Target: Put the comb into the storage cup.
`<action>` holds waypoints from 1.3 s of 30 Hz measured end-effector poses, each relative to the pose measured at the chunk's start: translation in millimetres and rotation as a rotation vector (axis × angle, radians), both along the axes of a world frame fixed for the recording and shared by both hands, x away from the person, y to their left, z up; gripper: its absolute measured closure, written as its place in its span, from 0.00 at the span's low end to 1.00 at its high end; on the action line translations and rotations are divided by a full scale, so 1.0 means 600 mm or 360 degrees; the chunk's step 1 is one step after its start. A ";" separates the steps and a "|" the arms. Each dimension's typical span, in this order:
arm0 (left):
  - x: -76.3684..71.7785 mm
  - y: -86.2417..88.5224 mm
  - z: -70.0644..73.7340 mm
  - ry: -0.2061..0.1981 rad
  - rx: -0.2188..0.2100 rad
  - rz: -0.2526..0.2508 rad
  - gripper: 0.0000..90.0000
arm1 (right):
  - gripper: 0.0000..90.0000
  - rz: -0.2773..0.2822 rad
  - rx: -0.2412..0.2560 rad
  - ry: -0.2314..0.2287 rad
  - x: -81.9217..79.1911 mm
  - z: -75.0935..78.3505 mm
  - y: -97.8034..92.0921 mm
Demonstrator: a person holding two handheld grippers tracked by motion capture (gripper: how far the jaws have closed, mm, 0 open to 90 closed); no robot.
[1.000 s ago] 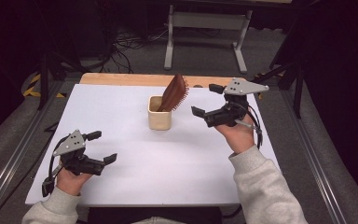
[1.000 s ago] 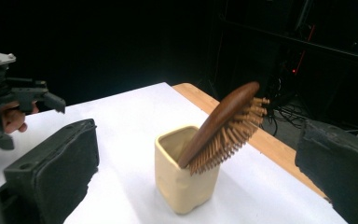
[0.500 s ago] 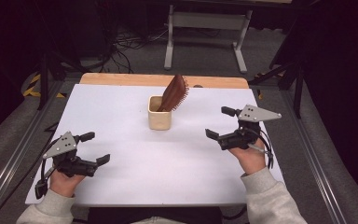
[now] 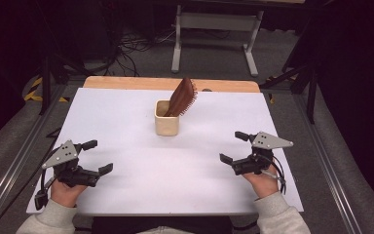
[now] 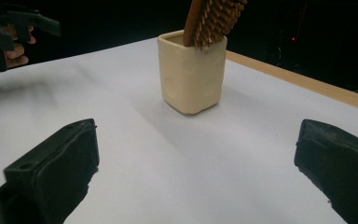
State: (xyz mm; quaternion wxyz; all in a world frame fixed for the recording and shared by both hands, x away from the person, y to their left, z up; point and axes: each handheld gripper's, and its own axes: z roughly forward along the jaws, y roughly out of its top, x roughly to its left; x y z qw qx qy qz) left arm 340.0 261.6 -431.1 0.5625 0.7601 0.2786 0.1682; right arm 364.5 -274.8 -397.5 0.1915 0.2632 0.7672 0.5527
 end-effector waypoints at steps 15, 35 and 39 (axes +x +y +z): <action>0.003 0.005 -0.021 -0.0023 -0.0034 0.0011 0.00 | 0.00 0.0026 -0.0017 0.0054 -0.017 -0.071 -0.007; 0.009 0.004 -0.041 -0.0033 -0.0004 0.0046 0.00 | 0.01 -0.0058 0.0030 0.0063 -0.017 -0.093 -0.019; 0.010 0.006 -0.041 -0.0058 -0.0008 0.0048 0.00 | 0.01 -0.0045 0.0019 0.0060 -0.018 -0.092 -0.017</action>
